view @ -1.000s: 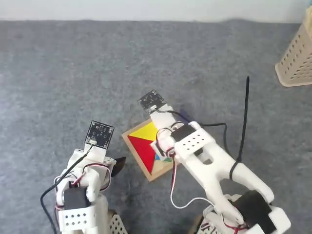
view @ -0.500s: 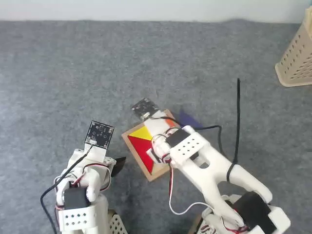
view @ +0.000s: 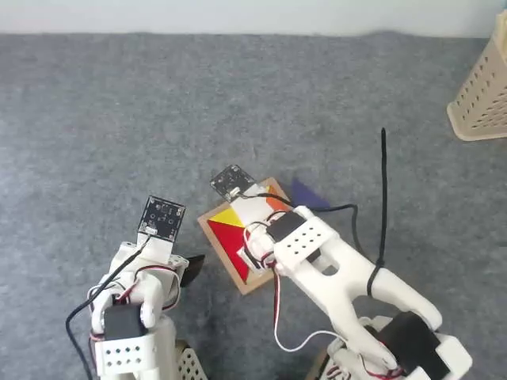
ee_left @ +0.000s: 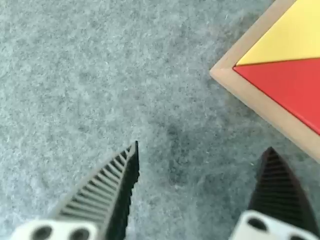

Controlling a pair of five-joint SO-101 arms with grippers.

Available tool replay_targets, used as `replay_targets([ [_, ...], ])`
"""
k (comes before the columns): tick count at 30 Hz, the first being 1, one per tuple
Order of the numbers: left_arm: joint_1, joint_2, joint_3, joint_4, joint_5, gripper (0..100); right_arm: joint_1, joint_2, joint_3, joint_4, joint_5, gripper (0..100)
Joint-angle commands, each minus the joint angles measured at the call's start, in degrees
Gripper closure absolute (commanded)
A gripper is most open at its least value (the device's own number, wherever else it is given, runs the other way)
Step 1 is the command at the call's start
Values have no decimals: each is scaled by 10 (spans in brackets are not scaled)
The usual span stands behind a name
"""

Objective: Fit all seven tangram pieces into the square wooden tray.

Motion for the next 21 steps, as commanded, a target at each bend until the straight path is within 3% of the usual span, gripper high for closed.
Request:
replay_targets([
  [1,3,-8,-3,0,-3,647,-28,-7,1,17,11,887],
  [5,3,-8,-3,0,-3,647,-65,-7,1,22,11,887],
  [14,3,-8,-3,0,-3,647,-62,-7,0,22,11,887],
  [21,3,-8,-3,0,-3,647,44,-80,-4,29,7,885],
])
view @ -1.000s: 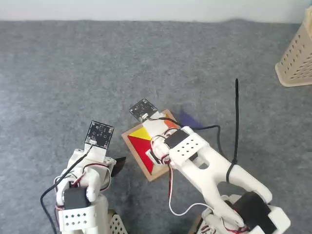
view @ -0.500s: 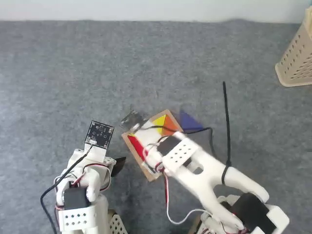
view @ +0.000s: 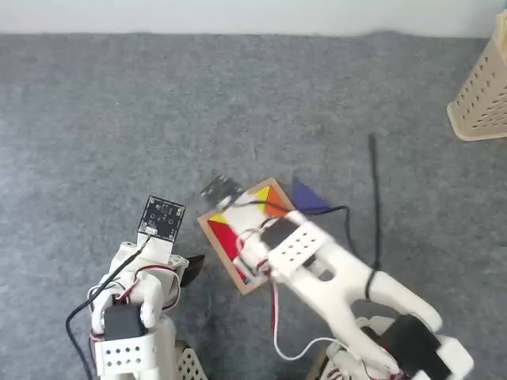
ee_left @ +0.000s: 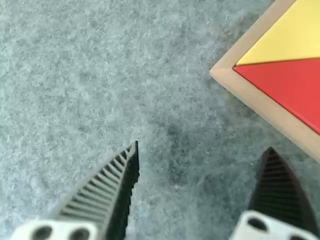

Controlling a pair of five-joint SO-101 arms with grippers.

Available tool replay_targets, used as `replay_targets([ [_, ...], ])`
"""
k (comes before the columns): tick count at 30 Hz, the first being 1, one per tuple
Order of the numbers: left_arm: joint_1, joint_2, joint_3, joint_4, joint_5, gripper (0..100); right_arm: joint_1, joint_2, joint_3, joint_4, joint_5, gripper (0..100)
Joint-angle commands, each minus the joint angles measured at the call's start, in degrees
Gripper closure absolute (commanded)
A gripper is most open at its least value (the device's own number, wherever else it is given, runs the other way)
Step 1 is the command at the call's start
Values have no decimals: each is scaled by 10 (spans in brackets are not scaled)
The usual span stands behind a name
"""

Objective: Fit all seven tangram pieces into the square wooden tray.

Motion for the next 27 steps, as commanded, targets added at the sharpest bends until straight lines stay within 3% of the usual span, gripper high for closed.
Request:
replay_targets([
  [1,3,-8,-3,0,-3,647,87,-69,-12,8,4,882],
  [6,3,-8,-3,0,-3,647,215,-69,-114,65,-8,870],
  [11,3,-8,-3,0,-3,647,215,29,-222,74,0,787],
  [19,3,-8,-3,0,-3,647,215,259,-349,72,93,785],
  [27,3,-8,-3,0,-3,647,255,346,-403,59,92,785],
])
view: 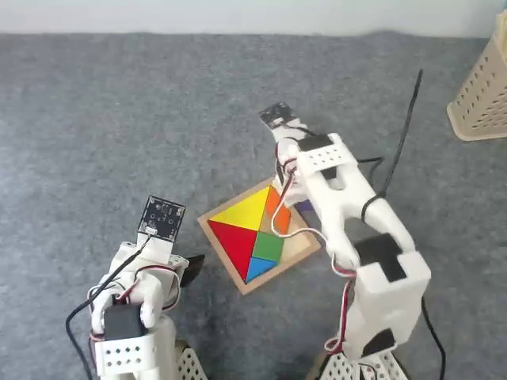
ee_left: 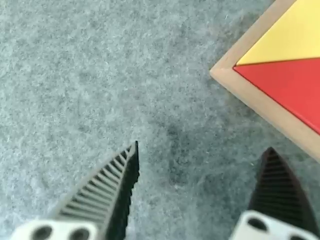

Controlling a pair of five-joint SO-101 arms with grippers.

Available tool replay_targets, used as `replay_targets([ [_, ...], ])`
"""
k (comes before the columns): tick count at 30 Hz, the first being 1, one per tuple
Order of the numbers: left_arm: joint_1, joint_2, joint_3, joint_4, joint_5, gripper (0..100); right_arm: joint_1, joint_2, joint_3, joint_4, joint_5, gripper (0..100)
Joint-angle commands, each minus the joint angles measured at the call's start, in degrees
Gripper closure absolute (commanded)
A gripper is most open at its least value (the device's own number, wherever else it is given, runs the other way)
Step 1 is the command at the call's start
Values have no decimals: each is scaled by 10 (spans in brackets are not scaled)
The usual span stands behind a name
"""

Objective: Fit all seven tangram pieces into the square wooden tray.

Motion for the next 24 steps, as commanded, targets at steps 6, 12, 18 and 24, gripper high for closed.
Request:
replay_targets([
  [6,3,-8,-3,0,-3,647,25,32,-31,-1,-18,787],
  [12,3,-8,-3,0,-3,647,69,25,-31,32,-77,920],
  [18,3,-8,-3,0,-3,647,101,-25,-31,31,-102,954],
  [24,3,-8,-3,0,-3,647,112,-83,-2,41,-105,955],
])
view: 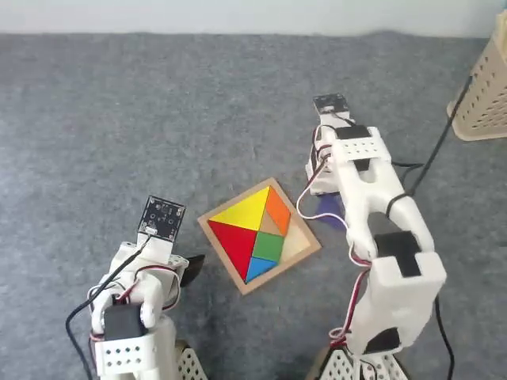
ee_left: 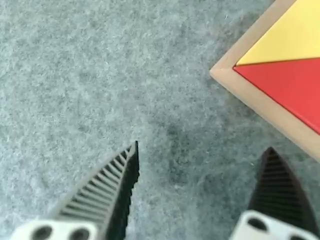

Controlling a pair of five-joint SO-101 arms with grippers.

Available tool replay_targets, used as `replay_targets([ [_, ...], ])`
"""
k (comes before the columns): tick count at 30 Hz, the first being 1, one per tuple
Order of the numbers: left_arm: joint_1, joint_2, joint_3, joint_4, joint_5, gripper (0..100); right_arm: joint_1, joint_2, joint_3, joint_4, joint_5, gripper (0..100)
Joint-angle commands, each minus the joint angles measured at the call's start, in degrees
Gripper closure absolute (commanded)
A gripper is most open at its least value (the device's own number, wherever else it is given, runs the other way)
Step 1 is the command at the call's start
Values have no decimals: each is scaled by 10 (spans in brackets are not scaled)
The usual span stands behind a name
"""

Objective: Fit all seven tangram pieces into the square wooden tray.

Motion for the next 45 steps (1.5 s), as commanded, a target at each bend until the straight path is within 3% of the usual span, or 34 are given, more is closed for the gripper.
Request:
replay_targets([
  [1,3,-8,-3,0,-3,647,21,-71,11,7,-8,955],
  [4,3,-8,-3,0,-3,647,35,-94,29,7,2,955],
  [8,3,-8,-3,0,-3,647,0,-139,92,5,104,950],
  [11,3,-8,-3,0,-3,647,-29,-193,155,-27,114,945],
  [18,3,-8,-3,0,-3,647,-40,-304,245,-38,138,781],
  [21,3,-8,-3,0,-3,647,-42,-342,287,-32,134,796],
  [27,3,-8,-3,0,-3,647,-42,-344,350,-36,-47,902],
  [31,3,-8,-3,0,-3,647,-36,-303,350,-38,-103,847],
  [34,3,-8,-3,0,-3,647,-19,-267,326,-44,-190,808],
  [41,3,-8,-3,0,-3,647,15,-207,255,-40,-386,805],
  [45,3,-8,-3,0,-3,647,16,-171,225,-40,-437,804],
])
